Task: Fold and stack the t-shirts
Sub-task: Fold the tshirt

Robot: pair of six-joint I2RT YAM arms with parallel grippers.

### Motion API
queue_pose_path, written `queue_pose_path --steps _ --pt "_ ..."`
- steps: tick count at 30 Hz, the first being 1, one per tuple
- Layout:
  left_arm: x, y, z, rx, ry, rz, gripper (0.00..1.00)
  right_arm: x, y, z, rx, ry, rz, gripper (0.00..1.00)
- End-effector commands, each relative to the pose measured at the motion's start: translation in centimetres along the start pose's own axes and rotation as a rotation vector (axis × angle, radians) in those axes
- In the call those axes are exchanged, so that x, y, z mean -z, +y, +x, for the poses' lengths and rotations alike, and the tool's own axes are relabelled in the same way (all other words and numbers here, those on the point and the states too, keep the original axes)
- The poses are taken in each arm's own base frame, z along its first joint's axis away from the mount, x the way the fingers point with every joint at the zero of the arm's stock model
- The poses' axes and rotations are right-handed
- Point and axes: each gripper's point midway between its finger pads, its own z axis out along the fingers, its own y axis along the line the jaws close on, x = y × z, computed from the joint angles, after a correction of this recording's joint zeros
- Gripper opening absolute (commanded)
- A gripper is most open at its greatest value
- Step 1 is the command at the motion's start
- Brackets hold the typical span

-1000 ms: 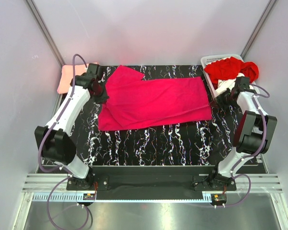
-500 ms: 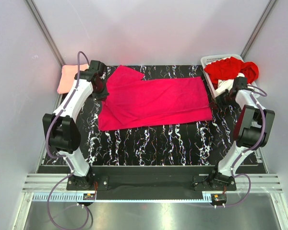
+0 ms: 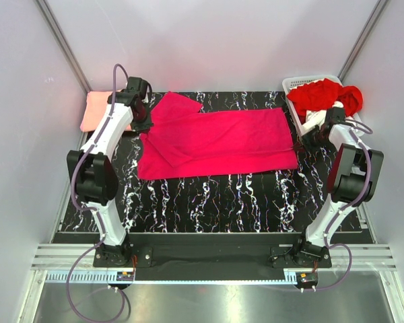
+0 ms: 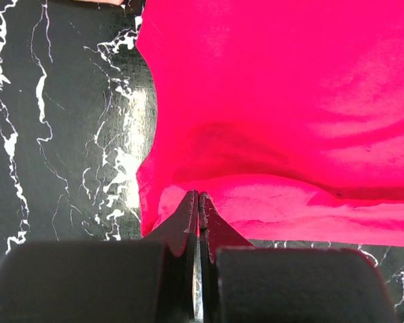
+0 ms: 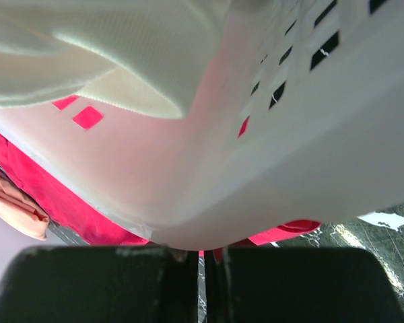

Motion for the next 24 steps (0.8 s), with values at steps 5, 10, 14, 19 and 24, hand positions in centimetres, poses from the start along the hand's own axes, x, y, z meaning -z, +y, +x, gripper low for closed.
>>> queue_pose_path --steps 5,10,14,19,24 --pt "-0.3 0.8 -2.7 -0.012 -0.050 -0.016 0.00 -1.3 0.3 -1.7 0.009 -0.035 0.019 0.00" --pt "-0.7 1.4 -3.5 -0.002 -0.054 -0.020 0.00 -1.7 0.0 -1.7 0.004 -0.035 0.030 0.00" --pt "-1.5 1.3 -3.9 -0.005 -0.047 -0.011 0.00 -2.3 -0.5 -1.6 -0.002 -0.028 0.041 0.00" --pt "-2.4 0.9 -4.7 -0.002 -0.050 0.003 0.00 -3.1 -0.9 -1.3 -0.014 -0.016 0.043 0.00" --pt "-3.3 0.7 -5.6 -0.002 -0.050 0.007 0.00 -3.7 -1.4 -1.5 -0.031 -0.022 0.059 0.00"
